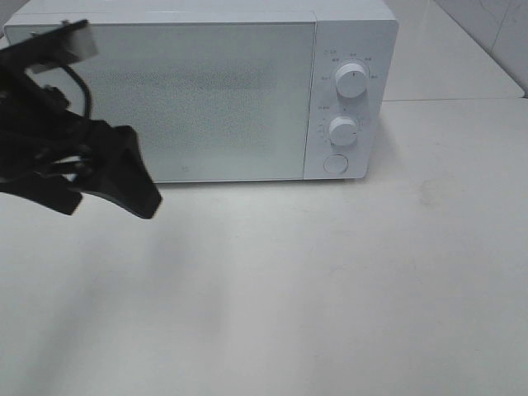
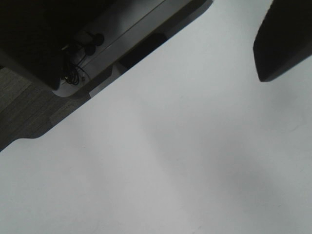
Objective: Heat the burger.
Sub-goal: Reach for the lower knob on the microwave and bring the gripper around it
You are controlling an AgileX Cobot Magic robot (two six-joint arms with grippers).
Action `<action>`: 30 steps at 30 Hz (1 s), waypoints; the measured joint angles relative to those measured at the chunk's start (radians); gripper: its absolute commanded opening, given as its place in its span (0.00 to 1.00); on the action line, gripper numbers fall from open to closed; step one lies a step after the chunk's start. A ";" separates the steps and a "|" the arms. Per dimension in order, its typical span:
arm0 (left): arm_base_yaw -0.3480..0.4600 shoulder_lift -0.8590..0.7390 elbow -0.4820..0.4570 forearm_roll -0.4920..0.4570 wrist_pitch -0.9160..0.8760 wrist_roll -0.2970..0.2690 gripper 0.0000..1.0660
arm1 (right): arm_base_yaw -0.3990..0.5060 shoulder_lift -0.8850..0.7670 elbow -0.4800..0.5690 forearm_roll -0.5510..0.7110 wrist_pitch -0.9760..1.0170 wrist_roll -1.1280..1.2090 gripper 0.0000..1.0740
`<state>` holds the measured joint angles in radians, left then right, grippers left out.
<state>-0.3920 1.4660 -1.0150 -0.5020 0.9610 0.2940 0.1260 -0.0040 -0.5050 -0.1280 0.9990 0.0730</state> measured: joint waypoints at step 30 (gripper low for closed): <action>0.478 -0.841 0.381 0.297 0.179 -0.111 0.94 | 0.000 0.000 0.000 0.000 0.000 0.000 0.70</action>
<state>0.0860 0.6250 -0.6340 -0.2050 1.1400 0.1830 0.1260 -0.0040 -0.5050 -0.1280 0.9990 0.0730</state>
